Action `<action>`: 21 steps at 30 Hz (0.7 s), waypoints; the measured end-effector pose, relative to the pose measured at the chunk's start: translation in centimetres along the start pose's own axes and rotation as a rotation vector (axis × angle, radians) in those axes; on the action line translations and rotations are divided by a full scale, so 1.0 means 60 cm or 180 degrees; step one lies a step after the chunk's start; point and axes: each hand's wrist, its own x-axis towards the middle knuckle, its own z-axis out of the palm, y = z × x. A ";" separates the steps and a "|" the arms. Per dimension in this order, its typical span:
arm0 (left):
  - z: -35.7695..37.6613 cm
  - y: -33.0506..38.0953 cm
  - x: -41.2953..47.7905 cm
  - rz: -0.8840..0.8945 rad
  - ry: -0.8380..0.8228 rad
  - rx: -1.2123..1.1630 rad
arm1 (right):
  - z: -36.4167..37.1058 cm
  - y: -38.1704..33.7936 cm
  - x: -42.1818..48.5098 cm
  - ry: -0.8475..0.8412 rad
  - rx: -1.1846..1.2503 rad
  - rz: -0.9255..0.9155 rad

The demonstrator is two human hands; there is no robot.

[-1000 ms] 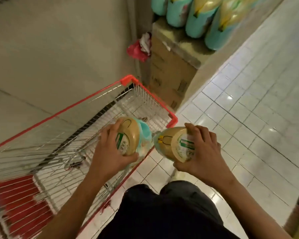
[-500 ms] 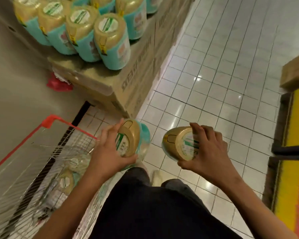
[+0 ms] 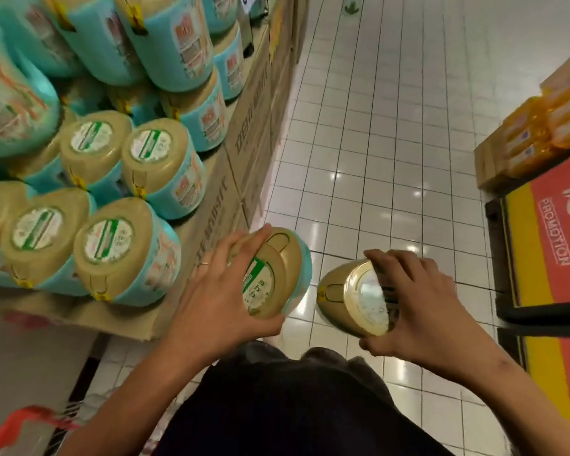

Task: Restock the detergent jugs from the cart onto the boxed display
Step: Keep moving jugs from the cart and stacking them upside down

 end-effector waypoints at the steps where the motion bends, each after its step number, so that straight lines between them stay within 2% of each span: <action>1: -0.029 0.011 0.027 0.0089 0.0009 -0.0030 | -0.032 -0.005 0.020 0.0017 -0.0043 -0.0046; 5: -0.149 0.033 0.114 0.0309 0.0223 -0.0113 | -0.158 -0.038 0.109 0.0155 -0.0382 -0.0414; 10: -0.280 0.007 0.169 0.0116 0.0696 -0.0081 | -0.277 -0.115 0.245 0.0253 -0.0425 -0.1154; 16: -0.378 -0.066 0.179 -0.0679 0.1334 -0.0110 | -0.331 -0.234 0.425 0.0096 -0.0558 -0.2582; 21: -0.420 -0.106 0.183 -0.1259 0.1595 -0.0201 | -0.341 -0.328 0.529 -0.0209 -0.0748 -0.3614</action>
